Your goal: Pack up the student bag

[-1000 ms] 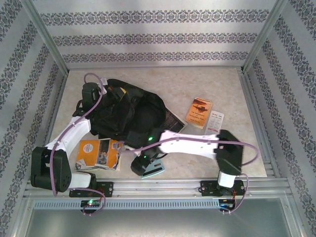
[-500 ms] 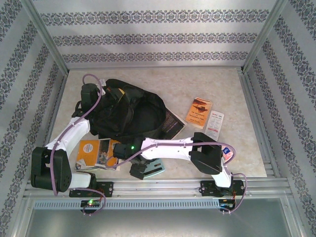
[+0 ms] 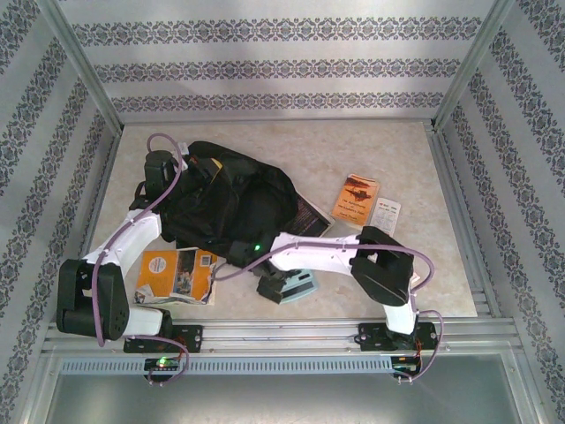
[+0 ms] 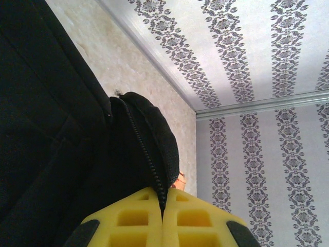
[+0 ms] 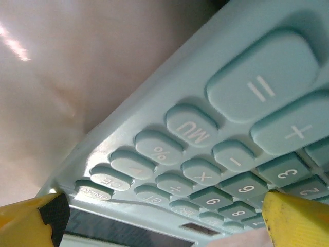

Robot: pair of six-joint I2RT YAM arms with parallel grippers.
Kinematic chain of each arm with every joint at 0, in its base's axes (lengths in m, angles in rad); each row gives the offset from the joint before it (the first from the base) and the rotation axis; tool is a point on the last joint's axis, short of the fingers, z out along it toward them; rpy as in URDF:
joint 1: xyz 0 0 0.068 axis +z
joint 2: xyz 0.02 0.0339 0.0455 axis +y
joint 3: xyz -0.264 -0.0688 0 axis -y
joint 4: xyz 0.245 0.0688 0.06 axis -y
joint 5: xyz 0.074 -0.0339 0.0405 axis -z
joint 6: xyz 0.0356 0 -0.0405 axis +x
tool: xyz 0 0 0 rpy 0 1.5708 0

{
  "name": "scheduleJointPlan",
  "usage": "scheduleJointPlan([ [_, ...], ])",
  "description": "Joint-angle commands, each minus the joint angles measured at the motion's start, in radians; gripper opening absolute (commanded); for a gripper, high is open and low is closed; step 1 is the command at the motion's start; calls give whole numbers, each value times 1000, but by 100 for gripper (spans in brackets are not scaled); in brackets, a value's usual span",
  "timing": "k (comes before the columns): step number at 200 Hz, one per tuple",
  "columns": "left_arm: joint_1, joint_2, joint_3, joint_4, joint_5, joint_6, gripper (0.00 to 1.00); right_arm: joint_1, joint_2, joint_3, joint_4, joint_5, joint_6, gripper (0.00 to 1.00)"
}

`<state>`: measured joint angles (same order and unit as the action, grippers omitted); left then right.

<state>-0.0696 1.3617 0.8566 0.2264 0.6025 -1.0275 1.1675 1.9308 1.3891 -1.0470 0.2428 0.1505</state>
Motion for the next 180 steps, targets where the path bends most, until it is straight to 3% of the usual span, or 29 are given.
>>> scheduleJointPlan([
  [1, 19, 9, -14, 53, 14, -8, 0, -62, -30, -28, -2, 118, 9, 96],
  [31, 24, 10, -15, 58, 16, -12, 0, -88, -134, -52, 40, 84, 8, 97],
  [70, 28, 14, -18, 74, 23, -23, 0, -125, -316, -137, 143, -89, 115, 96],
  [103, 30, 10, -21, 73, 19, -25, 0, -244, -515, -301, 264, -143, 483, 90],
  [135, 31, 10, -22, 78, 20, -28, 0, -407, -791, -576, 412, -239, 837, 82],
  [158, 31, 9, -24, 81, 20, -31, 0, -512, -961, -743, 462, -321, 1018, 75],
  [180, 31, 9, -25, 83, 21, -32, 0, -532, -1069, -886, 583, -412, 1160, 72],
])
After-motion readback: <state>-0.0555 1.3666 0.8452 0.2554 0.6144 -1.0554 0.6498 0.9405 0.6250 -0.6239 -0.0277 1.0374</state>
